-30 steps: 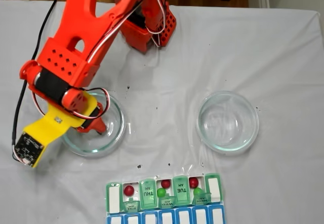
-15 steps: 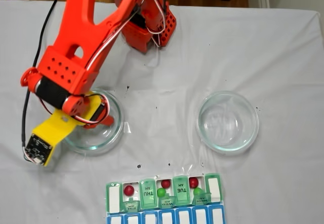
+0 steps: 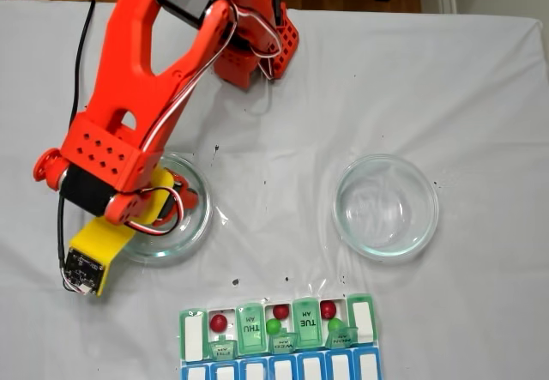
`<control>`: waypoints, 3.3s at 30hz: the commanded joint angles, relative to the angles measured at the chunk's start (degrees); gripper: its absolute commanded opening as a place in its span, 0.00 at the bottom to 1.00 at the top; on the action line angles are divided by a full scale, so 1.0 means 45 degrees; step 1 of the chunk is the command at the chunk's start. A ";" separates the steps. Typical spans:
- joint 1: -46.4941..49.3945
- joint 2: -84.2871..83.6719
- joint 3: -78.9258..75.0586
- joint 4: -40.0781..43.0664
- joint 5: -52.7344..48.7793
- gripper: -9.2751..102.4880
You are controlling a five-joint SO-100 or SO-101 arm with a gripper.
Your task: Sort medicines into box.
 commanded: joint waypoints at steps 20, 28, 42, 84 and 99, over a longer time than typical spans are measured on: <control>-0.0176 0.3652 0.1582 -0.2578 0.1816 0.08; -0.0840 0.8789 0.3613 -0.6074 0.5742 0.08; -0.4746 1.1113 0.6445 -1.2480 1.3105 0.08; -0.6348 0.3984 0.3027 -1.4199 1.4980 0.08; -0.6406 0.4258 0.3359 -1.4453 1.5039 0.08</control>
